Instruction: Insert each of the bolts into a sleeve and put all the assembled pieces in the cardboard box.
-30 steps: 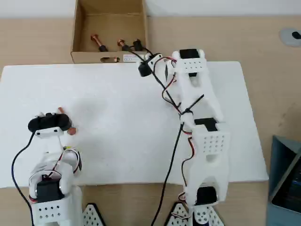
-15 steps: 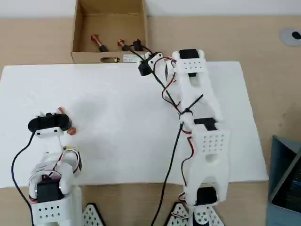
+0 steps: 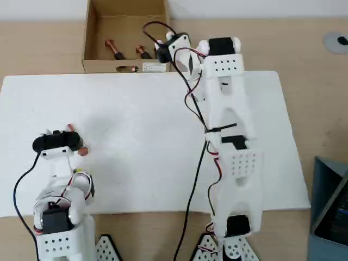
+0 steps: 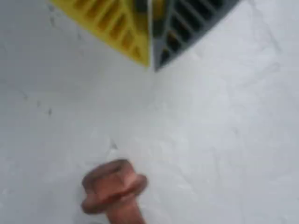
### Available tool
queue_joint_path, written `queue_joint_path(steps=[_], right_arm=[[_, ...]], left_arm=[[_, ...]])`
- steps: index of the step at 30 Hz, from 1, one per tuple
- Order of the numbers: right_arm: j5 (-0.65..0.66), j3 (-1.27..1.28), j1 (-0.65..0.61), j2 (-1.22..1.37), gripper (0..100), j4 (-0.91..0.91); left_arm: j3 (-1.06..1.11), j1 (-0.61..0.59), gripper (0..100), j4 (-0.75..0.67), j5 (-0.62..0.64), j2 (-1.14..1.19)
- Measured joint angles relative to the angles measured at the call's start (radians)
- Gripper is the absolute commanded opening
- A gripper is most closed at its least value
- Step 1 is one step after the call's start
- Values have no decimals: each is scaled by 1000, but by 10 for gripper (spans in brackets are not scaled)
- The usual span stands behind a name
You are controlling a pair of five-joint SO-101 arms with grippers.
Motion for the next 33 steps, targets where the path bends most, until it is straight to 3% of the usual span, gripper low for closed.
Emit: queue_joint_path(steps=[8,17,28,33], right_arm=[[-31,187,-23,-301,12,0],[-98,582,-14,-692,12,0],[-385,1020,72,-1152,12,-3],[-500,1180,130,-1307,12,-37]], left_arm=[[0,0,2,0,0,0],[0,0,2,0,0,0],[-3,-6,2,-6,0,0],[-123,-6,1,-21,0,0]])
